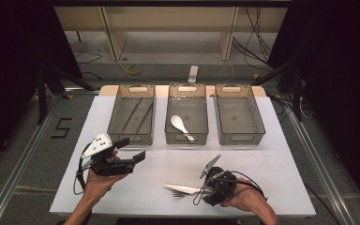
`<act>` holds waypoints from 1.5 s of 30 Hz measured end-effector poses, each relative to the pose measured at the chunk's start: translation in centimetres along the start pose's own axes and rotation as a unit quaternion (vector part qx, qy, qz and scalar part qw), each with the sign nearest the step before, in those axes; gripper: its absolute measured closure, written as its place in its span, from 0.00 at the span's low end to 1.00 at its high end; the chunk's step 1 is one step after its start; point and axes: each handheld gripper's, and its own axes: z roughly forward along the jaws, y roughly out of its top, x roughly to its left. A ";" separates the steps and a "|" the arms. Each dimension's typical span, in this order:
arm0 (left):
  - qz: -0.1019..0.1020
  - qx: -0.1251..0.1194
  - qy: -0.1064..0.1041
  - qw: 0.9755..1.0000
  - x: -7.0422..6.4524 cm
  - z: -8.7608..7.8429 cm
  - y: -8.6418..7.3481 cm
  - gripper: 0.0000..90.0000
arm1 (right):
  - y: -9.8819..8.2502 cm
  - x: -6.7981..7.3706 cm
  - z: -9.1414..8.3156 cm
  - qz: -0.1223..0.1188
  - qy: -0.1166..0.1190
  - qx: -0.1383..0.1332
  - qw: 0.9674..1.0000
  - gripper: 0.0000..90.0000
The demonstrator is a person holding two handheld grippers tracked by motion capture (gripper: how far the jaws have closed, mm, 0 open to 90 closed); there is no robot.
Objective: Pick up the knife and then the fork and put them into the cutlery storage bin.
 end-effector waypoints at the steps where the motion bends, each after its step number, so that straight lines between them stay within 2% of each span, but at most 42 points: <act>1: 0.002 0.001 -0.001 1.000 0.0 0.0 0.0 0.17 | 0.0 0.0 0.0 0.000 0.000 0.000 1.000 0.52; 4: 0.004 0.000 -0.003 1.000 0.0 0.0 0.0 0.17 | 0.1 -0.1 0.1 0.001 -0.005 0.007 1.000 0.55; 6: 0.002 -0.001 -0.005 1.000 0.0 0.0 0.0 0.17 | 0.1 0.0 0.3 -0.009 -0.010 0.008 1.000 0.56; 11: 0.005 0.000 -0.004 1.000 -0.1 -0.1 0.0 0.17 | 0.5 0.4 0.4 -0.013 -0.028 0.019 0.999 0.62; 12: 0.005 -0.001 -0.003 1.000 0.0 -0.1 0.0 0.17 | 0.5 0.3 0.4 -0.023 -0.032 0.021 0.999 0.63; 18: 0.006 0.001 -0.003 1.000 -0.1 0.0 0.0 0.17 | 0.8 0.5 0.6 -0.032 -0.047 0.030 0.998 0.69; 27: 0.006 0.002 -0.003 1.000 -0.1 0.0 -0.1 0.17 | 1.1 0.3 0.7 -0.033 -0.040 0.043 0.998 0.75; 31: 0.006 0.004 -0.003 1.000 -0.1 0.0 -0.1 0.17 | 1.2 0.3 0.8 -0.027 -0.037 0.039 0.998 0.78; 39: 0.007 0.005 -0.002 1.000 -0.1 0.1 -0.1 0.17 | 1.4 0.3 0.9 -0.045 -0.036 0.049 0.997 0.81; 45: 0.007 0.006 -0.002 1.000 -0.1 0.0 -0.1 0.17 | 1.4 0.3 0.8 -0.046 -0.030 0.048 0.997 0.85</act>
